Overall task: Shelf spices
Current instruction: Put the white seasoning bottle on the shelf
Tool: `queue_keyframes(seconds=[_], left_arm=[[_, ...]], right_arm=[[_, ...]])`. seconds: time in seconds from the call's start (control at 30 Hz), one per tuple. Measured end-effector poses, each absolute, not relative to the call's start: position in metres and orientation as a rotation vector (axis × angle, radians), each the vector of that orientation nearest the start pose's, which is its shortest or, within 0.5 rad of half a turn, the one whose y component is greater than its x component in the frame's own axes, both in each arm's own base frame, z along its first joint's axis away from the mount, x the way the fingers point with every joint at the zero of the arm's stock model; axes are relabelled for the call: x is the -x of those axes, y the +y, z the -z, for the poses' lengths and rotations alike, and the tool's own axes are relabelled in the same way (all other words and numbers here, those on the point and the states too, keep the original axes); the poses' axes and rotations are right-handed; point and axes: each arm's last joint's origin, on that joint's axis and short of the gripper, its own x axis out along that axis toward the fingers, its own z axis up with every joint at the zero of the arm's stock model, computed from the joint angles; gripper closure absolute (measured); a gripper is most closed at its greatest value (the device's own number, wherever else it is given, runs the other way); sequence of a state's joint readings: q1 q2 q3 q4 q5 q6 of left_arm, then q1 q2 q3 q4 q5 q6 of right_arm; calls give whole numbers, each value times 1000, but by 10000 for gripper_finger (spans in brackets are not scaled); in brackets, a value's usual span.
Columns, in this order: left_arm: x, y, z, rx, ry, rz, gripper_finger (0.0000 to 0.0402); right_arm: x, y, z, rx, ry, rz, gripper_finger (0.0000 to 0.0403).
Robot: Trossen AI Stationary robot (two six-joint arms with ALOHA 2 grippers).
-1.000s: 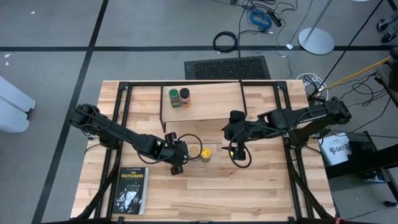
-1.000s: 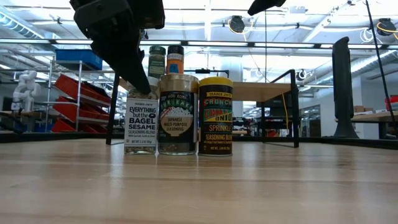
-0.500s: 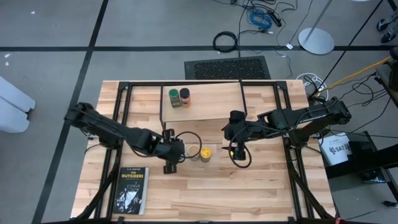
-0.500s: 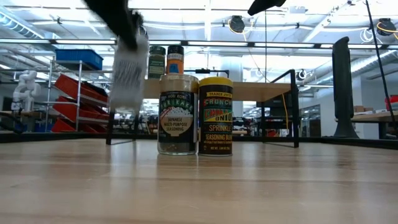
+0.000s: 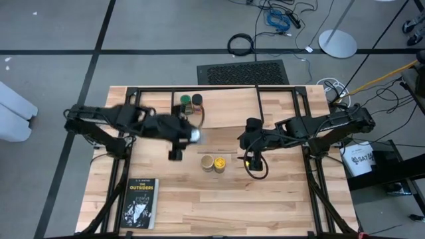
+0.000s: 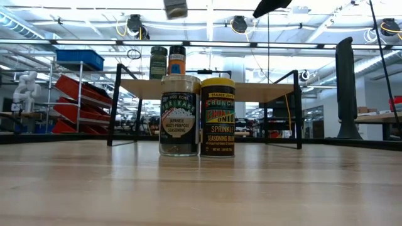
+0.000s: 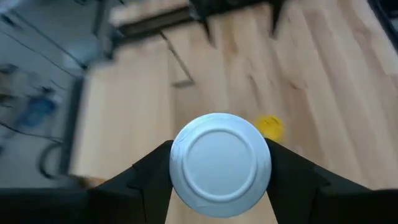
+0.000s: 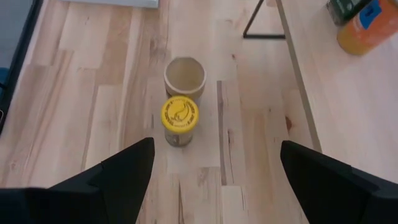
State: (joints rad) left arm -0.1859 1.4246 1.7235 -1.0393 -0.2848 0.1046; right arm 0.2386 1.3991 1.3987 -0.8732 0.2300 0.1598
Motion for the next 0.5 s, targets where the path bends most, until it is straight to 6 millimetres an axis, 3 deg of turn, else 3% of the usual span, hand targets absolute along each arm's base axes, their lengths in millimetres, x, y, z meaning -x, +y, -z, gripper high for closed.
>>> queue_keyframes(seconds=[0.23, 0.5], left_arm=[[-263, 1, -465, -400, 610, -163, 189], [-290, 48, -471, -509, 516, -218, 189]], right_arm=[[-271, 59, -346, 61, 906, 69, 66], [-263, 57, -355, 52, 872, 67, 66]])
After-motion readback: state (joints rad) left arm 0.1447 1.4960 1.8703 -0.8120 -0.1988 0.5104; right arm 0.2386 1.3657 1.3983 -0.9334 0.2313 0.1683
